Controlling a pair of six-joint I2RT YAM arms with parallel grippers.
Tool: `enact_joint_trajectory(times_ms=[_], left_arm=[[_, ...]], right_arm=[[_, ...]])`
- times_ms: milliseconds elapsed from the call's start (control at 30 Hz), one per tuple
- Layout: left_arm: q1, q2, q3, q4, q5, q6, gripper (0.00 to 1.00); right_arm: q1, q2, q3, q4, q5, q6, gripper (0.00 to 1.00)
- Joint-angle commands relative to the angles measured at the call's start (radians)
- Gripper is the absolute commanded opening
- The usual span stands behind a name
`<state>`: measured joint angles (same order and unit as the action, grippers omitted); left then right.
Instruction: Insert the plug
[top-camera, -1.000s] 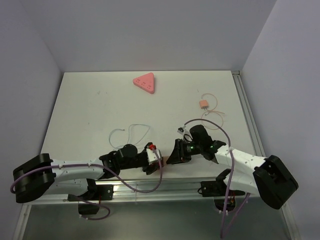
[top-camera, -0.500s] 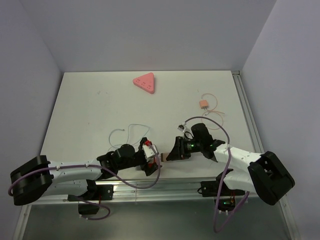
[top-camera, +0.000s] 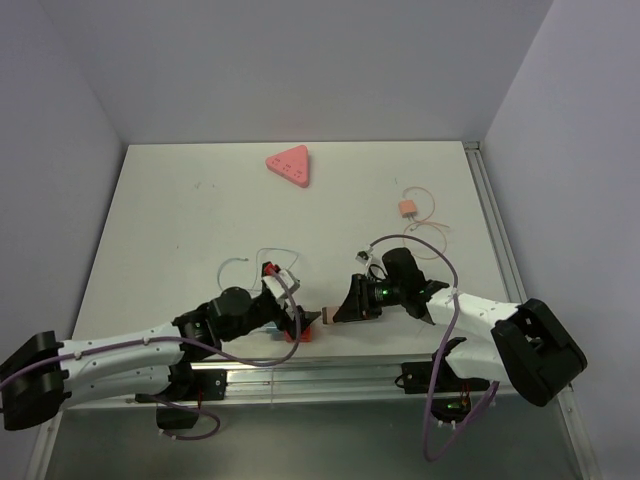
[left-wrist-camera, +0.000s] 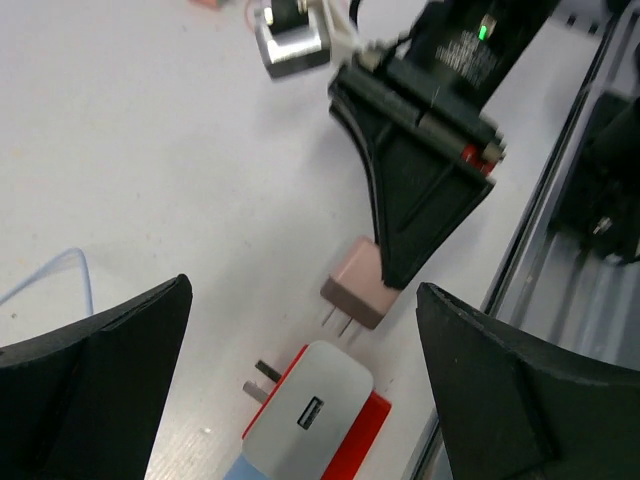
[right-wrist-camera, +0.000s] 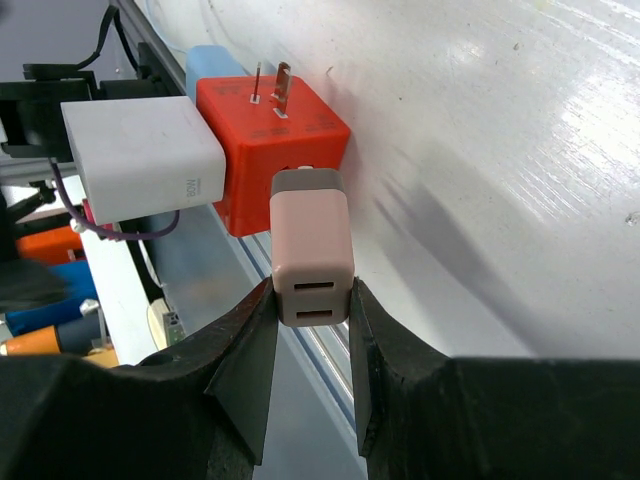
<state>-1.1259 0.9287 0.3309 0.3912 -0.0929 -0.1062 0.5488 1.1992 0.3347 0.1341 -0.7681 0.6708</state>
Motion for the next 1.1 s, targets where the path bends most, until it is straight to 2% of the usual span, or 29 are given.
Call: enact_joint_trajectory(times_ms=[0,67,133,300,367,400,433,467,500,567,633,667,733,767,800,900,933,1000,1033,1067], left_arm=[[0.002,-0.085,0.08,-0.083,-0.039,-0.093,1.0],[0.003,-0.117,0.118,-0.161,-0.039,-0.137,0.99],[0.002,-0.122,0.161,-0.268,-0.102,-0.2,1.0],[0.002,-0.041,0.325,-0.495,-0.27,-0.49,1.0],[0.002,0.033,0.359,-0.543,-0.286,-0.561,0.81],[-0.011,0.051,0.355,-0.537,-0.306,-0.576,0.65],[-0.029,0.068,0.344,-0.528,-0.399,-0.602,0.24],[-0.069,0.091,0.315,-0.476,-0.433,-0.643,0.06],[-0.084,0.102,0.3,-0.451,-0.471,-0.65,0.0],[-0.124,0.146,0.301,-0.459,-0.661,-0.711,0.0],[-0.222,0.182,0.312,-0.469,-0.808,-0.727,0.0],[-0.286,0.199,0.324,-0.477,-0.929,-0.746,0.0],[-0.333,0.28,0.38,-0.584,-1.042,-0.808,0.0],[-0.369,0.312,0.407,-0.654,-1.135,-0.919,0.0],[-0.386,0.344,0.43,-0.792,-1.192,-0.994,0.0],[-0.468,0.497,0.52,-1.082,-1.346,-1.39,0.0],[-0.48,0.604,0.583,-1.403,-1.361,-1.74,0.0],[-0.5,0.74,0.654,-1.773,-1.378,-2.147,0.0],[-0.506,0.825,0.704,-1.764,-1.393,-2.062,0.0],[-0.512,0.853,0.718,-1.764,-1.401,-2.061,0.0]], right_arm=[[-0.009,-0.026,0.021,0.021,-0.005,-0.017,0.0],[-0.009,-0.029,0.024,0.016,-0.007,-0.022,0.0],[-0.009,-0.035,0.026,0.004,-0.002,-0.025,0.0],[-0.009,-0.055,0.027,-0.014,0.004,-0.034,0.0],[-0.009,-0.061,0.035,-0.024,0.007,-0.036,0.0],[-0.009,-0.064,0.035,-0.025,0.009,-0.036,0.0],[-0.009,-0.069,0.036,-0.025,0.01,-0.034,0.0],[-0.009,-0.07,0.036,-0.027,0.013,-0.036,0.0],[-0.009,-0.073,0.036,-0.03,0.016,-0.036,0.0],[-0.009,-0.084,0.03,-0.034,0.02,-0.034,0.0],[-0.009,-0.102,0.026,-0.05,0.027,-0.036,0.0],[-0.009,-0.11,0.018,-0.053,0.03,-0.037,0.0],[-0.007,-0.131,0.015,-0.073,0.042,-0.045,0.0],[-0.009,-0.139,0.013,-0.077,0.044,-0.045,0.0],[-0.009,-0.151,0.012,-0.085,0.046,-0.045,0.0],[-0.009,-0.171,0.004,-0.094,0.047,-0.042,0.0],[-0.009,-0.174,0.0,-0.096,0.049,-0.045,0.0],[-0.009,-0.178,-0.008,-0.102,0.052,-0.046,0.0],[-0.009,-0.179,-0.014,-0.102,0.052,-0.048,0.0],[-0.007,-0.179,-0.016,-0.102,0.052,-0.05,0.0]])
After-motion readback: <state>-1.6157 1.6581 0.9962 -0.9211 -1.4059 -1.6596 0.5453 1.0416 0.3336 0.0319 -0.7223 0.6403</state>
